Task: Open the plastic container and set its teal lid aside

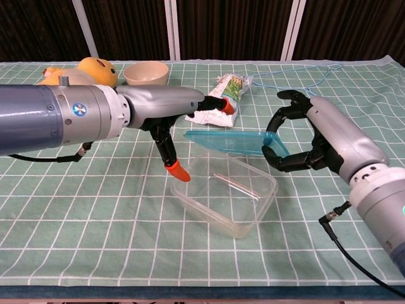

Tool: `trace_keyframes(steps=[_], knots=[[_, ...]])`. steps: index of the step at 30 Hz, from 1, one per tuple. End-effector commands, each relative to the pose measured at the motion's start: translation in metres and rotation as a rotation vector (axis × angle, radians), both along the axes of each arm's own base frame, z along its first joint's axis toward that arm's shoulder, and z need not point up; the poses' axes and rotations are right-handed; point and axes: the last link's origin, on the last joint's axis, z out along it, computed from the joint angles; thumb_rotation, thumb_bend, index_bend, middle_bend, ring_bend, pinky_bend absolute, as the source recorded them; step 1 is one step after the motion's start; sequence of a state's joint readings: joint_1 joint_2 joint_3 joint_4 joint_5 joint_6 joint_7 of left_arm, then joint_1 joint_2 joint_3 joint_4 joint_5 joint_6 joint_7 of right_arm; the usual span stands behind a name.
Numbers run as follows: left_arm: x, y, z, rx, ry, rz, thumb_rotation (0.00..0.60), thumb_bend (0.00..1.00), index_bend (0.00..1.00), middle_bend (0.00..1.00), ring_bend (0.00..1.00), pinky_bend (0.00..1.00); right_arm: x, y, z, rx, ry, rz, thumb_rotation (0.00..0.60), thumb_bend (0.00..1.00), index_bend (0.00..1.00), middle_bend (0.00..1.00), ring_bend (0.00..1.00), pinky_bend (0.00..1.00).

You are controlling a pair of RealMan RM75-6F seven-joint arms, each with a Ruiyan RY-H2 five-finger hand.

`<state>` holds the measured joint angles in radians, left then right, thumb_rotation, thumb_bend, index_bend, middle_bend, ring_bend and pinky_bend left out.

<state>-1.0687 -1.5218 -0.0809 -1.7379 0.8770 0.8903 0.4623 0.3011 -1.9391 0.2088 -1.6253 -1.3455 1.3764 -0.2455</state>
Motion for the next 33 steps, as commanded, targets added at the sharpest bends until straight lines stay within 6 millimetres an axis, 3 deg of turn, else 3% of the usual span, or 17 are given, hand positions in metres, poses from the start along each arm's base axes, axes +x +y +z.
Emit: trace_keyframes(steps=[1,7,14,23,24,26,28,30,33], knots=[[-0.002,0.002,0.013,0.030,-0.035,0.010,0.600,0.00,0.00,0.00,0.00,0.13,0.005,-0.003,0.003,-0.010,-0.015,0.004,0.600,0.70,0.67,0.09,0.00,0.00],[-0.014,0.005,0.032,0.067,-0.061,0.039,0.600,0.00,0.00,0.00,0.00,0.13,0.009,-0.012,0.009,-0.020,-0.044,-0.039,0.600,0.70,0.68,0.09,0.00,0.00],[-0.029,0.003,0.054,0.097,-0.088,0.056,0.600,0.00,0.00,0.00,0.00,0.13,0.007,-0.042,0.022,-0.076,-0.006,-0.075,0.600,0.70,0.68,0.09,0.00,0.00],[-0.050,-0.001,0.080,0.132,-0.121,0.076,0.600,0.00,0.00,0.00,0.00,0.13,-0.018,-0.080,0.044,-0.125,0.125,-0.178,0.600,0.70,0.66,0.09,0.00,0.00],[-0.052,-0.002,0.083,0.135,-0.123,0.079,0.600,0.00,0.00,0.00,0.00,0.13,-0.021,-0.082,0.046,-0.121,0.141,-0.196,0.600,0.70,0.61,0.08,0.00,0.00],[-0.059,-0.005,0.088,0.140,-0.131,0.091,0.600,0.00,0.00,0.00,0.00,0.13,-0.027,-0.086,0.049,-0.111,0.179,-0.224,0.600,0.69,0.38,0.04,0.00,0.00],[-0.064,-0.009,0.093,0.141,-0.136,0.100,0.600,0.00,0.00,0.00,0.00,0.13,-0.032,-0.091,0.052,-0.097,0.224,-0.244,0.600,0.62,0.07,0.00,0.00,0.00],[-0.069,-0.013,0.098,0.144,-0.138,0.106,0.600,0.00,0.00,0.00,0.00,0.13,-0.035,-0.096,0.056,-0.093,0.263,-0.265,0.600,0.52,0.00,0.00,0.00,0.00],[-0.081,-0.023,0.109,0.158,-0.135,0.108,0.600,0.00,0.00,0.00,0.00,0.13,-0.037,-0.109,0.067,-0.127,0.326,-0.280,0.600,0.43,0.00,0.00,0.00,0.00]])
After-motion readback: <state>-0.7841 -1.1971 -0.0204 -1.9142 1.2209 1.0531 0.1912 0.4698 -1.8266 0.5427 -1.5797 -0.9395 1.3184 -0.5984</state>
